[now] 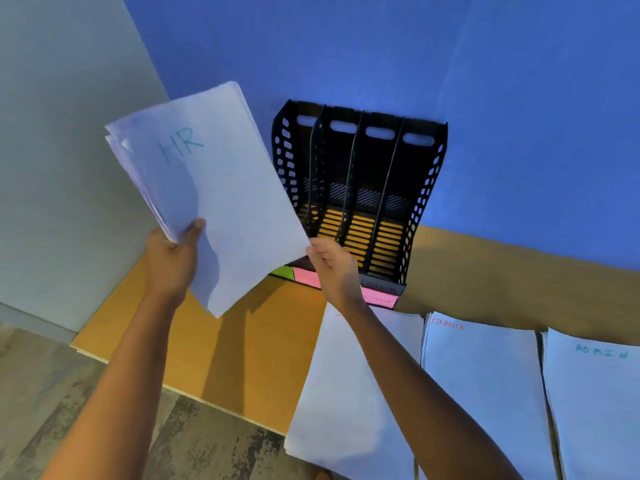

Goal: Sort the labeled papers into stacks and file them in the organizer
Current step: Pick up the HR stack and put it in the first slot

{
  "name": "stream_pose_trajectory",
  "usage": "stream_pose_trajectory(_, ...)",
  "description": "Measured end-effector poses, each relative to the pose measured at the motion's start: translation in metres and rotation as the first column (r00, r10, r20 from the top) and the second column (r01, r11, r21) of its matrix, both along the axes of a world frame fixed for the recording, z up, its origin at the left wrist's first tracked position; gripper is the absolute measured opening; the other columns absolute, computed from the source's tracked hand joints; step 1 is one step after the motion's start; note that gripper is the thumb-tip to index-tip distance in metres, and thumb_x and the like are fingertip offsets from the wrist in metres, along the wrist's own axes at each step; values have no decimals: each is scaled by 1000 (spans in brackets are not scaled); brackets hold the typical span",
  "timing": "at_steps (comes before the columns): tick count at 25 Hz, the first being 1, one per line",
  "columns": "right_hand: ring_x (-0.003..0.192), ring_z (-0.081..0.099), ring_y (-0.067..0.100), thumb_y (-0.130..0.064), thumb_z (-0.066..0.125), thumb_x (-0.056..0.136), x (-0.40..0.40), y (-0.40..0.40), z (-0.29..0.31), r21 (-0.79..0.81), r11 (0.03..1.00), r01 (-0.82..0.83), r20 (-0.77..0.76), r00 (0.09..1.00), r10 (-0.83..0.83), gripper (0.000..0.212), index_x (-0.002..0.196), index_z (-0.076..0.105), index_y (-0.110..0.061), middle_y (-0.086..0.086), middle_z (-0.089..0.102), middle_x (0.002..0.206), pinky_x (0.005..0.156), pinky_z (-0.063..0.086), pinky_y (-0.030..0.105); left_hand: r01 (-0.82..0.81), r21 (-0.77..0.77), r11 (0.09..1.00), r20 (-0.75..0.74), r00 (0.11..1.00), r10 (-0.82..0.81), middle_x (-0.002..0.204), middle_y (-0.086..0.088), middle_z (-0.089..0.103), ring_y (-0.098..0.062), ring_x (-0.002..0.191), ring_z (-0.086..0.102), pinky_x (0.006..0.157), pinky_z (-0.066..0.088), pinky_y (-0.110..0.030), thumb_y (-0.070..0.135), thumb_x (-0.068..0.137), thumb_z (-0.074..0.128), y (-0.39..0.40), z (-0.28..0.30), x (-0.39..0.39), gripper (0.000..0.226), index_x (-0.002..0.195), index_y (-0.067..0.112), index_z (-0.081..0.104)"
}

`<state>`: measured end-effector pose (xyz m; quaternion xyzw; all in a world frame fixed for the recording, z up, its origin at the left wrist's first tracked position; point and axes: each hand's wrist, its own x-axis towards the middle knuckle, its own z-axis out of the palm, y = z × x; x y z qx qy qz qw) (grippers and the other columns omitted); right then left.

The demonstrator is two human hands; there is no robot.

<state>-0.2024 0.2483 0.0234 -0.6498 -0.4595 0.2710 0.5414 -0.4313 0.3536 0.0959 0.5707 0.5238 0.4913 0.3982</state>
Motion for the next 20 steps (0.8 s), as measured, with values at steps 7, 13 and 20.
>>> stream_pose_trajectory(7,122,53,20,-30,57,97,32,-35,-30,-303,945,126,612,785,92,38,134,55,-19,0,61,129,105,41,32,-105,179,978,10,994,104,75,19,60,21,57,56,50,40,-2,27,97,58,17,21,70,13,91,17,63)
stream_pose_trajectory(13,125,48,17,-24,61,95,34,-37,-37,-249,960,129,580,813,41,43,137,52,-22,-4,60,130,105,40,29,-105,116,988,-33,993,110,56,0,32,-8,42,26,45,24,-28,40,101,49,36,10,132,32,71,29,46)
stream_pose_trajectory(20,129,45,16,-21,63,93,34,-37,-41,-234,965,116,598,800,49,48,139,50,-22,-2,57,132,111,34,29,-41,-34,999,-82,996,38,52,2,22,-15,43,21,48,20,-31,47,103,41,64,-42,170,59,77,-6,49)
